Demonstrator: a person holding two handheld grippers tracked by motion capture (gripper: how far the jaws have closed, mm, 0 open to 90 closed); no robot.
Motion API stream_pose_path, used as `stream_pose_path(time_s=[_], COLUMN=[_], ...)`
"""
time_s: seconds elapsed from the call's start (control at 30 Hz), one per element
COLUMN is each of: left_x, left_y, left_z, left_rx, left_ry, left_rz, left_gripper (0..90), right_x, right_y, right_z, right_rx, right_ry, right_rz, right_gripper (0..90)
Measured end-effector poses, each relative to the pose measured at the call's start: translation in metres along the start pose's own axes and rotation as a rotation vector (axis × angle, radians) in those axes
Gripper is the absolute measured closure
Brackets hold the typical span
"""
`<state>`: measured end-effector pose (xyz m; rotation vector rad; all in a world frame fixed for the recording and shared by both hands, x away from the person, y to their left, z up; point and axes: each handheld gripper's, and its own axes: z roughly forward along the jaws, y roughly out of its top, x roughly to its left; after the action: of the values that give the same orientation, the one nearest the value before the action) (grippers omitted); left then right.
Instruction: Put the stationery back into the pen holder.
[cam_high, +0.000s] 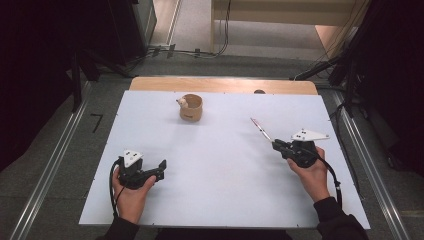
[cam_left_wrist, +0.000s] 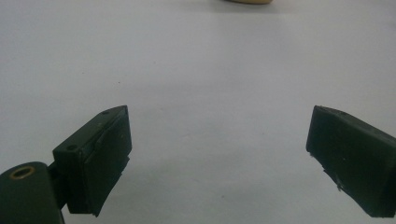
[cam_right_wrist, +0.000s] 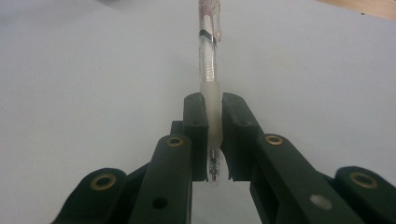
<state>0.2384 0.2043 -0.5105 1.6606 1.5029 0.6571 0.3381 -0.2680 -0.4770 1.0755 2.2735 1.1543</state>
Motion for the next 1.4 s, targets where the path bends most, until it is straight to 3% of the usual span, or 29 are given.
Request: stream_pose_path(time_s=[0.4, 1.4], left_x=[-0.002, -0.001], left_y=[0.000, 0.001], left_z=[0.001, 0.000], left_rx=[0.000, -0.002], left_ry=[-0.003, -0.005], left_rz=[0.012, 0.012], left_gripper=[7.3, 7.3], right_x=[0.010, 0.018], right_y=[0.005, 0.019], right_z=[0.009, 0.022], right_rx=[0.015, 0.021], right_ry=[0.006, 0.015], right_rz=[-0.003, -0.002], right_gripper=[78.7, 78.7])
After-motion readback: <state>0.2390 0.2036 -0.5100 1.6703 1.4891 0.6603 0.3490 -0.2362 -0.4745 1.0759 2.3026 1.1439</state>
